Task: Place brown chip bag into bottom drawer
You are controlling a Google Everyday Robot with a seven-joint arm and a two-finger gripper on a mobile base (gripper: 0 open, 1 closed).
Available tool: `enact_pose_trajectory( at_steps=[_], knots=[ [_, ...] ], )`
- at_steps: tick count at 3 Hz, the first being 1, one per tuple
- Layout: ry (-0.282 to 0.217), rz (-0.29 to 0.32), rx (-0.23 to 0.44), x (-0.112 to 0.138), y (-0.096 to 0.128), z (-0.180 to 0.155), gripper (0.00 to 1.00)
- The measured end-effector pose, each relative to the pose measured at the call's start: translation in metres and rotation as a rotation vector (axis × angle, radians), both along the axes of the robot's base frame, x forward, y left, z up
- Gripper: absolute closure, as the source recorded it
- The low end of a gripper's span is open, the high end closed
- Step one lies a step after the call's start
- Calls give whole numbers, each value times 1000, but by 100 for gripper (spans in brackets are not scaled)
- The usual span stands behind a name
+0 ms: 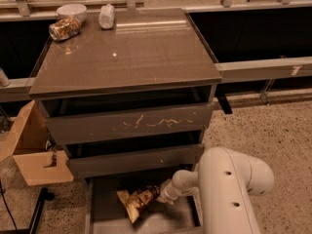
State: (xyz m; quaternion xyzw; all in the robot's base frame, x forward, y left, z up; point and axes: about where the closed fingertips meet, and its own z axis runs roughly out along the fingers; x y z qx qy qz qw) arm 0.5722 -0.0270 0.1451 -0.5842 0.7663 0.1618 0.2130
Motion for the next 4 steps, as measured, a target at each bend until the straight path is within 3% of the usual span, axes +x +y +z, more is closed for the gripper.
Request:
enact_pose_trajectory(
  at_steps=[3, 4],
  knots=[
    [0, 0, 0, 0, 0, 0, 0],
    [0, 0, 0, 0, 0, 0, 0]
  ],
)
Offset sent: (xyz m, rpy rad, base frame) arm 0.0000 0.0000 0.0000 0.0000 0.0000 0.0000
